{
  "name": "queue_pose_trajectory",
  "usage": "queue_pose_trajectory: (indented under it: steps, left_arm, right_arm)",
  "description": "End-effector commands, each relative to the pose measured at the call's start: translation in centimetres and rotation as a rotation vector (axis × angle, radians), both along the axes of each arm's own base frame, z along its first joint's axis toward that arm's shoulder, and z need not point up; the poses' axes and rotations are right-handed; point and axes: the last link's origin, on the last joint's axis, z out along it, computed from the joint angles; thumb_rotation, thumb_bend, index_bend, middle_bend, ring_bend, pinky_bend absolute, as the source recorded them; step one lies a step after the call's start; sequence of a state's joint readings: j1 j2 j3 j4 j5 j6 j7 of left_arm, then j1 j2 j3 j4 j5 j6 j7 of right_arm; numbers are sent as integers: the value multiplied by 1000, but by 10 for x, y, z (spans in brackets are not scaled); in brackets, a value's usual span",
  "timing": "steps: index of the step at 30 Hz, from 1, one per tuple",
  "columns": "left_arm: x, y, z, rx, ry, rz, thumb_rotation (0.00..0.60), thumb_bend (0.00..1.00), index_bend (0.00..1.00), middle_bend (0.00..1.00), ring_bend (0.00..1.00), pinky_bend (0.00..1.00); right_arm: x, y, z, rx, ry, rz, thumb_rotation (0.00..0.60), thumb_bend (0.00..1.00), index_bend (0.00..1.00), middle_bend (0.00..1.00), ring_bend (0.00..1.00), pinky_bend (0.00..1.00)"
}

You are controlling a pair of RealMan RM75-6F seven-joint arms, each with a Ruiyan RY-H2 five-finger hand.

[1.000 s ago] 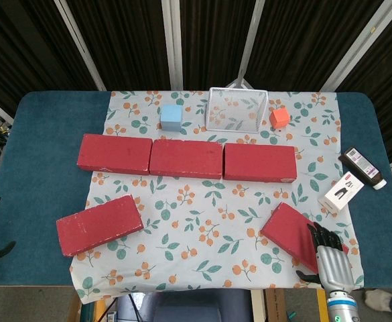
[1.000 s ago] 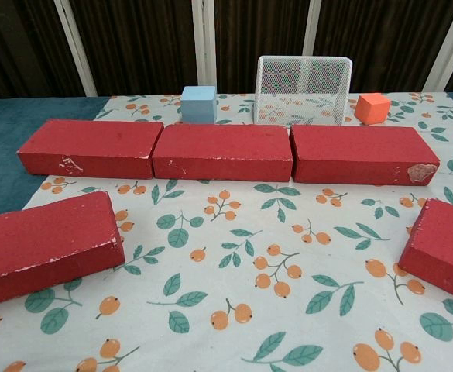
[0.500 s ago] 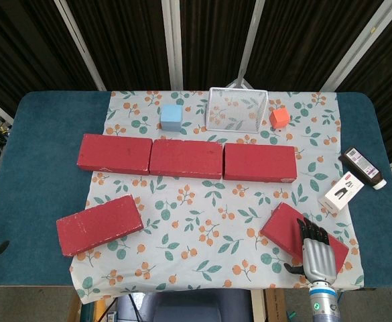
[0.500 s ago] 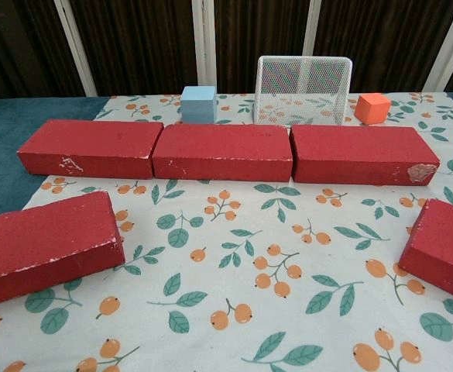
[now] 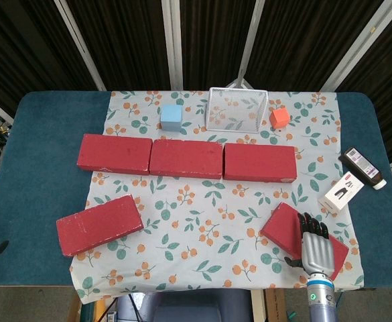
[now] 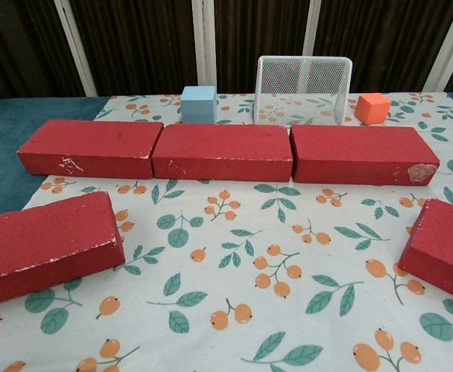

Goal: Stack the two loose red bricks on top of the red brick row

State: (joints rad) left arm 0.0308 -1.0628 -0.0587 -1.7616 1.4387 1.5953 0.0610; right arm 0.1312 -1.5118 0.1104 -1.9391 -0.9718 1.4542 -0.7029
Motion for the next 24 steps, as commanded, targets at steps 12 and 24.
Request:
queue_pose_trajectory:
  steps: [12, 24]
  left_arm:
    - [2, 1, -5, -7, 20, 7, 600, 0, 157, 37, 55, 78]
    - [3, 3, -10, -20, 34, 14, 600, 0, 155, 29, 55, 79]
  right_arm:
    - [-15, -15, -2, 4, 22, -41, 600, 62, 0, 13, 0, 0]
    - [-15, -23, -2, 24, 42, -49, 600, 62, 0, 13, 0, 0]
